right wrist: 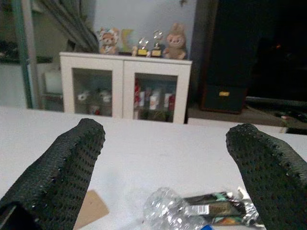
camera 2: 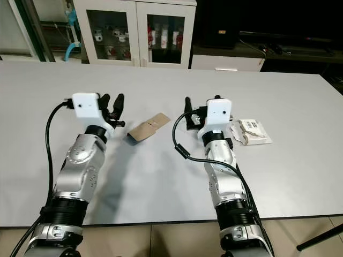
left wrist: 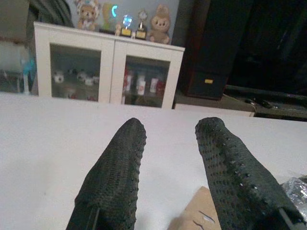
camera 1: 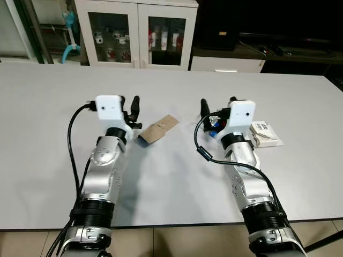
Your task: Picking trash to rubbish bin
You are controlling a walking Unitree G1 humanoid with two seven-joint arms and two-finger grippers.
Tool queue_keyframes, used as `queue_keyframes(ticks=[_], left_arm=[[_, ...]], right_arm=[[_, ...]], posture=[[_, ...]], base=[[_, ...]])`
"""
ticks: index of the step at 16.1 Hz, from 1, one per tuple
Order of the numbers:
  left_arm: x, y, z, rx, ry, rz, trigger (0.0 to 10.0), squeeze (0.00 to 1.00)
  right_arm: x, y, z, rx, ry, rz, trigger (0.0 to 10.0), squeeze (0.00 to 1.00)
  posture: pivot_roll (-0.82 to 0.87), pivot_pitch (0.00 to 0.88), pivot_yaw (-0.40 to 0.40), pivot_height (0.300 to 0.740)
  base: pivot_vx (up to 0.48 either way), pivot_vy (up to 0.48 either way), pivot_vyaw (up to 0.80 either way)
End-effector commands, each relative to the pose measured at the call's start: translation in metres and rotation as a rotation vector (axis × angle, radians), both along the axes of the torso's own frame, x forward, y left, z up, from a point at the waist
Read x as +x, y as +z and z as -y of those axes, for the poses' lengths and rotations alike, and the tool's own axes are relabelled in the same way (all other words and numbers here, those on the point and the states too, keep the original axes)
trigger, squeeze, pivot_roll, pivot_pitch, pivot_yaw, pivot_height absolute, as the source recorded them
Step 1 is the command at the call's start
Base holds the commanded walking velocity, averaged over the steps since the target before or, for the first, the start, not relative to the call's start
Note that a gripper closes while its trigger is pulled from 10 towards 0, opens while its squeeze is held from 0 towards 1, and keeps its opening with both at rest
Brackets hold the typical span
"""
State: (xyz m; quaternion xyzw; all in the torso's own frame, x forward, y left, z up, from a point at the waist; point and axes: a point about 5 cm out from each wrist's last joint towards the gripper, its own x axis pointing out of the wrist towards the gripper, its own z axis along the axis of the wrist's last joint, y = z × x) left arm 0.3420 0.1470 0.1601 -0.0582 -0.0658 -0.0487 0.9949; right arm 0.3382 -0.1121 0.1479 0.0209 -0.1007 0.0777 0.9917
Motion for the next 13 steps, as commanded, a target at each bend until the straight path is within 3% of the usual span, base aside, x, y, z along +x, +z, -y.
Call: queue_keyframes(ticks=[1,3,8,11,13], left_arm=[[0.001,0.002,0.0,-0.002,-0.013,0.0,10.0,0.0],[-0.003,-0.005,0.002,0.01,-0.039,-0.033,10.0,0.0],[-0.002,-0.003,0.008,-0.02,-0.059,-0.049,10.0,0.0],[-0.003,-0.006,-0.001,-0.313,-0.055,-0.129,10.0,0.0],[-0.005,-0.009,-0.011,-0.388,-0.006,-0.177,10.0,0.0]], right_arm=[[0.0,0.001,-0.001,0.0,0.022,-0.012,10.0,0.0],[-0.007,-0.012,-0.021,-0.035,0.188,-0.085,10.0,0.0],[-0.02,-0.022,-0.043,-0.068,0.427,-0.173,10.0,0.0],[-0.027,-0.025,-0.049,-0.089,0.511,-0.195,10.0,0.0],[-0.027,-0.024,-0.048,-0.079,0.509,-0.199,10.0,0.0]], posture=[[0.0,0.02,-0.056,0.74],[0.0,0.018,-0.058,0.74],[0.0,0.021,-0.06,0.74],[-0.01,0.027,-0.06,0.74],[0.0,0.03,-0.058,0.74]], base=[[0.0,0.0,0.0],[0.0,0.0,0.0],[0.0,0.0,0.0],[0.0,0.0,0.0],[0.0,0.0,0.0]])
